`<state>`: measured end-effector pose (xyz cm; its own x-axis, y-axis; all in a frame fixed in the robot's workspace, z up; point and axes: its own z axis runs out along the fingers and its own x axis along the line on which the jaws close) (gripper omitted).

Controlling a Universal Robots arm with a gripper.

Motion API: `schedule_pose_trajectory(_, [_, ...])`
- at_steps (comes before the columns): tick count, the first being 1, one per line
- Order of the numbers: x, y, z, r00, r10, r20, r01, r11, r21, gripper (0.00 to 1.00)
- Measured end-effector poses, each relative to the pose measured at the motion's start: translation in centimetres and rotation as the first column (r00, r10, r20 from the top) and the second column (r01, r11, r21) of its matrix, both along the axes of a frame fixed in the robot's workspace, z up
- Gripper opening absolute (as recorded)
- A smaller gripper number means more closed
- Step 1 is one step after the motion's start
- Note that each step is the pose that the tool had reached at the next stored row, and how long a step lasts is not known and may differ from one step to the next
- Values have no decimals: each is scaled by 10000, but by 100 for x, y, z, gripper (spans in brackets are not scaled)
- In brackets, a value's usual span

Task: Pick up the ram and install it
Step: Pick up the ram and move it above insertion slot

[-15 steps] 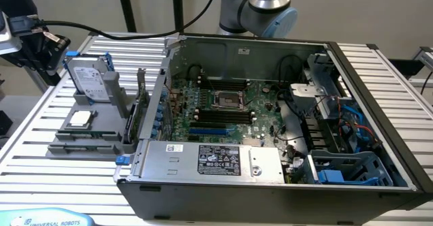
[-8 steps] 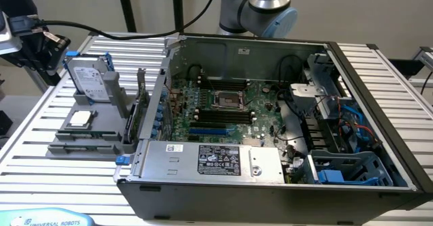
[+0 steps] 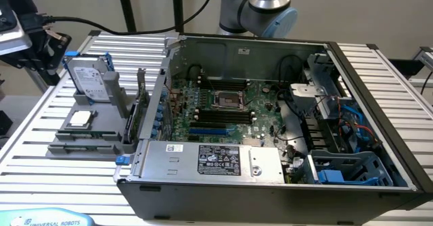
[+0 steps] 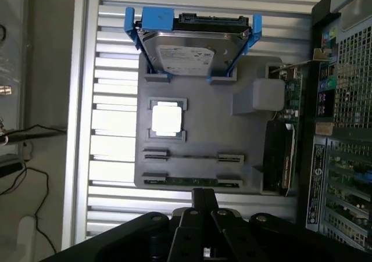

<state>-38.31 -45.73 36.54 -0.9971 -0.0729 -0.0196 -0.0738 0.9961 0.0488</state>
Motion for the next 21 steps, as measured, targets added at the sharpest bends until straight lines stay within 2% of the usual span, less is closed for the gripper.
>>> schedule_pose_trajectory(5, [0, 0, -3, 9958, 914, 0, -914, 9958, 0, 11])
schedule_pose_trajectory(10, [0, 0, -10, 9835, 1810, -1, -1810, 9835, -1, 11])
schedule_pose_trajectory(14, [0, 0, -32, 9678, 2517, 0, -2517, 9678, 0, 11])
schedule_pose_trajectory(17, [0, 0, -54, 9526, 3041, -1, -3041, 9526, 0, 11])
schedule_pose_trajectory(21, [0, 0, -87, 9273, 3744, 0, -3744, 9273, -1, 11])
